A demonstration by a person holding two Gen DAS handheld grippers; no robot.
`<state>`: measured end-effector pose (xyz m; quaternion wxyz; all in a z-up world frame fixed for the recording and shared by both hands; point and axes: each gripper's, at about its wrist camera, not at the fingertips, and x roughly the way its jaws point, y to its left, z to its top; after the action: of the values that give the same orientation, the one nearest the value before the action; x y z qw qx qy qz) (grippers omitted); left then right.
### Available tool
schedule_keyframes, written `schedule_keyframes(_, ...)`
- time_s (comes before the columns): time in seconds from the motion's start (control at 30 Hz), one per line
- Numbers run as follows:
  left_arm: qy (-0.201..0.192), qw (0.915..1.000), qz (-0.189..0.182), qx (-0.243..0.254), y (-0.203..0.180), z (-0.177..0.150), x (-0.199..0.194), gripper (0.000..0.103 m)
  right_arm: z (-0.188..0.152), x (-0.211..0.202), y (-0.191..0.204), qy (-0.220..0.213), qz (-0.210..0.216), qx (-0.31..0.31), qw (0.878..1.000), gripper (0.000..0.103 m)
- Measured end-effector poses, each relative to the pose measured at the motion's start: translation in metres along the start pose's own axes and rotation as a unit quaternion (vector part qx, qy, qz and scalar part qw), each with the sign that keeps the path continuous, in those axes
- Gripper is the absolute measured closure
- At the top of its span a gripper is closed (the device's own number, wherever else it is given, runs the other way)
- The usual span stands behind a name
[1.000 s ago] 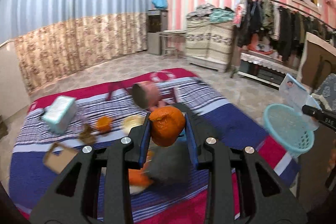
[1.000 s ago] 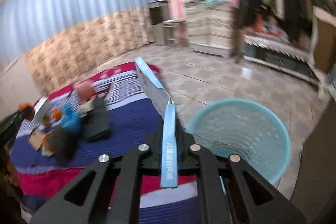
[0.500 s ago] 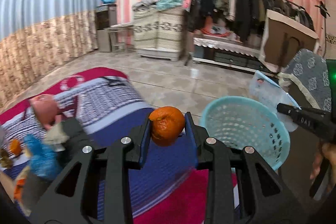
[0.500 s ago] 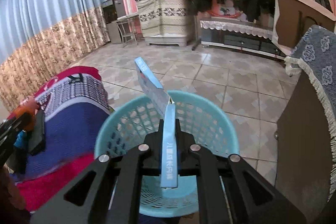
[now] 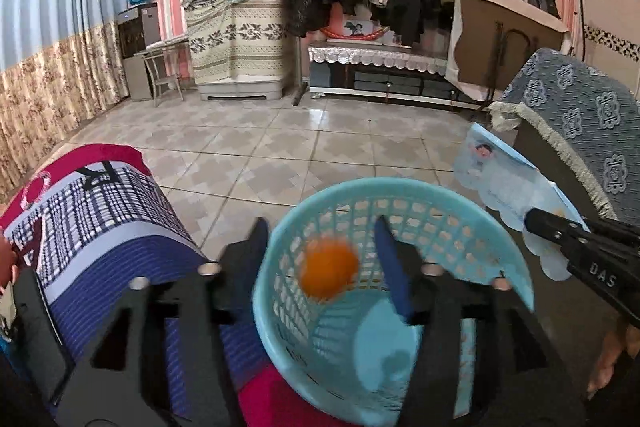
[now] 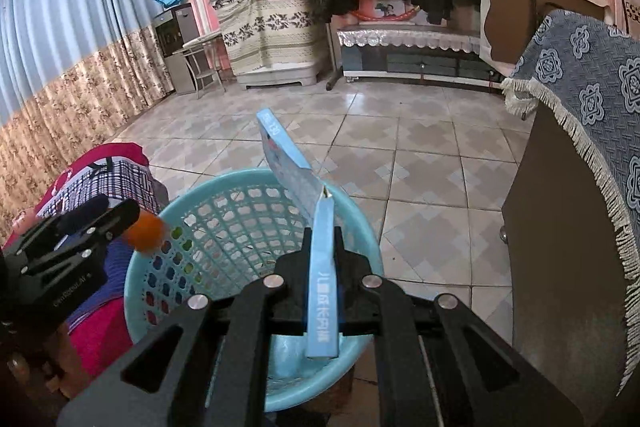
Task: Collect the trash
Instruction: 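Carry tangerine and card to the blue basket and open both tools over it, then move both tools back to the bed toward the black ribbed cup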
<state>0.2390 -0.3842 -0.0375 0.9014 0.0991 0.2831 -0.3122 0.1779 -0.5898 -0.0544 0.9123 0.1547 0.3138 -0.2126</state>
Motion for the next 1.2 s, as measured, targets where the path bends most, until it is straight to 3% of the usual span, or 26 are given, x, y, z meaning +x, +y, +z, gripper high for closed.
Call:
schedule_keyframes(0.07, 0.001, 0.9999, 0.009, -0.009, 0.008, 0.000, -0.001, 0.030, -0.001, 0.000, 0.004, 0.001, 0.000, -0.003, 1.000, 0.094)
schedule_keyframes(0.23, -0.010, 0.9980, 0.050, -0.037, 0.041, -0.004, -0.020, 0.016, -0.003, 0.002, 0.020, 0.004, 0.006, -0.017, 1.000, 0.094)
schedule_keyframes(0.43, -0.022, 0.9921, 0.115, -0.046, 0.081, -0.018, -0.057, 0.012, -0.004, 0.010, 0.054, 0.006, 0.017, -0.045, 0.999, 0.094)
schedule_keyframes(0.63, -0.033, 0.9860, 0.148, -0.070, 0.116, -0.029, -0.102, 0.009, -0.006, 0.029, 0.076, 0.011, 0.021, -0.059, 0.998, 0.091)
schedule_keyframes(0.67, -0.034, 0.9851, 0.151, -0.076, 0.122, -0.031, -0.109, 0.009, -0.007, 0.030, 0.078, 0.010, 0.020, -0.061, 0.998, 0.088)
schedule_keyframes(0.73, -0.037, 0.9827, 0.160, -0.086, 0.137, -0.036, -0.126, 0.009, -0.007, 0.028, 0.080, 0.007, 0.011, -0.064, 0.998, 0.062)
schedule_keyframes(0.83, -0.044, 0.9789, 0.174, -0.098, 0.155, -0.041, -0.148, 0.008, -0.003, 0.014, 0.081, -0.019, 0.000, -0.060, 0.998, 0.035)
schedule_keyframes(1.03, -0.056, 0.9667, 0.215, -0.127, 0.199, -0.062, -0.203, 0.006, 0.001, -0.010, 0.092, -0.047, -0.005, -0.064, 0.997, 0.018)
schedule_keyframes(1.2, -0.044, 0.9563, 0.247, -0.150, 0.233, -0.087, -0.232, 0.006, -0.005, -0.026, 0.119, -0.060, 0.013, -0.080, 0.995, 0.012)
